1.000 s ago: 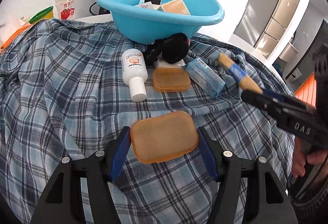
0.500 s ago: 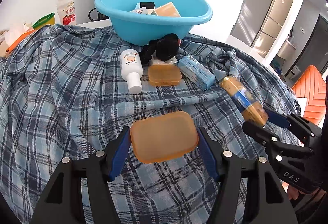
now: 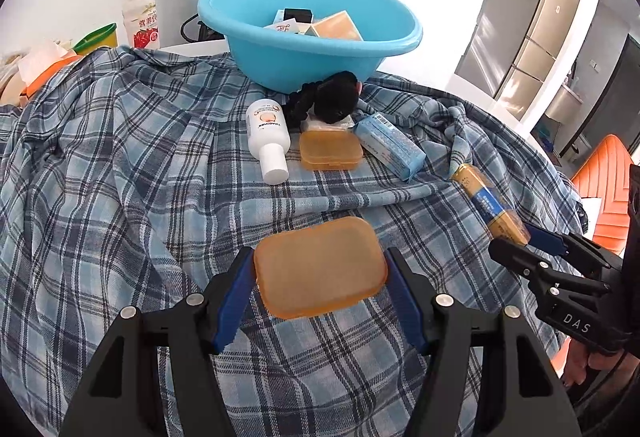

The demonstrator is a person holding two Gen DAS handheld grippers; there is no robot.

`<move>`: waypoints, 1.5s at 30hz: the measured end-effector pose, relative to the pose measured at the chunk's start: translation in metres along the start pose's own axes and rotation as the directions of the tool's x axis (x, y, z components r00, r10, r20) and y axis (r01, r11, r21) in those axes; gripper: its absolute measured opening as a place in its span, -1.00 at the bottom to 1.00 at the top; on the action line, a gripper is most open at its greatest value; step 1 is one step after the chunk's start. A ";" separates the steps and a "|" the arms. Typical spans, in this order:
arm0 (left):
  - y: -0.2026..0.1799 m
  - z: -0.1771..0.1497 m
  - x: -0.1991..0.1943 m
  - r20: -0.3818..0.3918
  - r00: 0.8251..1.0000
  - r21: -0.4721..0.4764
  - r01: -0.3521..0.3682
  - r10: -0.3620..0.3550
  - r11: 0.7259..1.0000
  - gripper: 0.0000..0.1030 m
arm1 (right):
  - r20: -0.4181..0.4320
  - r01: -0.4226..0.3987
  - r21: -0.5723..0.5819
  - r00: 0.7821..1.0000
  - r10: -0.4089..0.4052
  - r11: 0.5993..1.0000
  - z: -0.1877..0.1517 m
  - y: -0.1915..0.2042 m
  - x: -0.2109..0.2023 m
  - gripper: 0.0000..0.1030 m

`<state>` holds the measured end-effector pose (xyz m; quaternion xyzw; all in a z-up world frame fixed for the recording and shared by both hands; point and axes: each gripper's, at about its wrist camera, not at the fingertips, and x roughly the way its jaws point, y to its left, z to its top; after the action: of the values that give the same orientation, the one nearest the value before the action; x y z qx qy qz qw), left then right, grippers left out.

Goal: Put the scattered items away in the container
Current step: 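Carry the orange soap bar in the left tool while the right tool carries the cigarette pack to the basin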

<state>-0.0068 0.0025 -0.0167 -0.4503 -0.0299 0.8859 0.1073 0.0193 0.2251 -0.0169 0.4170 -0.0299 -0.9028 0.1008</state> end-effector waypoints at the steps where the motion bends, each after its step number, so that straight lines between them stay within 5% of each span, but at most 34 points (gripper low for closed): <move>1: 0.001 0.001 0.000 -0.001 1.000 -0.002 -0.001 0.001 1.000 0.29 | 0.005 -0.001 -0.007 1.000 0.001 1.000 0.002 0.001 -0.001 0.01; 20: 0.029 0.071 -0.011 0.055 0.996 -0.047 -0.066 0.069 0.997 0.29 | 0.123 -0.031 -0.099 0.992 0.043 0.995 0.088 -0.004 -0.019 0.01; 36: 0.036 0.170 -0.015 0.131 0.988 0.026 -0.089 0.085 0.996 0.29 | 0.139 0.002 -0.159 0.990 0.020 0.987 0.159 -0.020 -0.013 0.01; 45: 0.041 0.223 0.009 0.132 0.990 0.026 -0.056 0.052 0.998 0.29 | 0.063 0.008 -0.244 0.998 0.007 0.970 0.190 -0.013 0.017 0.01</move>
<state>-0.1979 -0.0261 0.1019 -0.3901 -0.0115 0.9165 0.0878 -0.1373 0.2285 0.0925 0.3725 0.0783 -0.9125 0.1502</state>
